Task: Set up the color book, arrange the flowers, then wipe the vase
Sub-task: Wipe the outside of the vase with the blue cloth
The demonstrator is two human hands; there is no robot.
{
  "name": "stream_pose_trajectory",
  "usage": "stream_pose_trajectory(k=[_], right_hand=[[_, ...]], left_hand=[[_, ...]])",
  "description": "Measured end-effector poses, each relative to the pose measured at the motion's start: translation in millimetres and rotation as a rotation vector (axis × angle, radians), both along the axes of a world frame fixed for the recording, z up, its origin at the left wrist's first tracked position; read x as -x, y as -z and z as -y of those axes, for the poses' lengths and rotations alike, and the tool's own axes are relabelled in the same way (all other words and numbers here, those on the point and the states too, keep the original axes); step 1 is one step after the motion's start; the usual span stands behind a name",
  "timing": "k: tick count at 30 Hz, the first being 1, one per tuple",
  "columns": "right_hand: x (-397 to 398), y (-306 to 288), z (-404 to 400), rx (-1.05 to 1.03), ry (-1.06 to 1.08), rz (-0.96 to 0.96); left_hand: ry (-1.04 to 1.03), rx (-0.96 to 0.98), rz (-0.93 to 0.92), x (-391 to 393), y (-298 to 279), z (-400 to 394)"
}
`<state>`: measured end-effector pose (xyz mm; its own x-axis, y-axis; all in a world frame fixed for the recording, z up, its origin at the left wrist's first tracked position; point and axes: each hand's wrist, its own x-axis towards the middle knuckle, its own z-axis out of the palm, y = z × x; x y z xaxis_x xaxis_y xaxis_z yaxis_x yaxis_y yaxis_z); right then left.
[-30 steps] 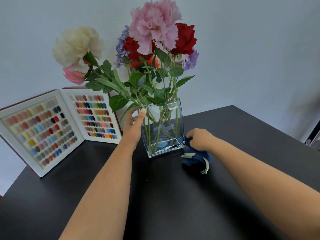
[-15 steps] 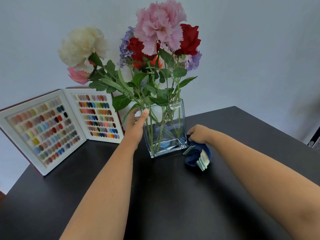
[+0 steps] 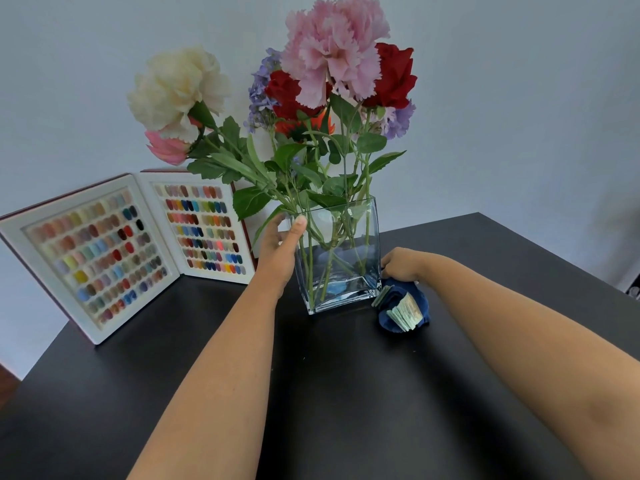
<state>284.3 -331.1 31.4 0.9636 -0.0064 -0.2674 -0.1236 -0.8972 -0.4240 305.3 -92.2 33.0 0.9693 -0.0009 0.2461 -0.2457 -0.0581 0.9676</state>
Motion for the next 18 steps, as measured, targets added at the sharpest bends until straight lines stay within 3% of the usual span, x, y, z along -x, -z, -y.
stream_pose_trajectory(k=[8,18], right_hand=[[8.3,1.4,3.7,-0.04,0.006,0.015],[19.1,6.5,9.4,-0.247,0.105,0.093]], left_hand=[[-0.006,-0.003,0.002,-0.3,-0.4,1.0],[0.001,0.011,-0.009,-2.0,1.7,-1.3]])
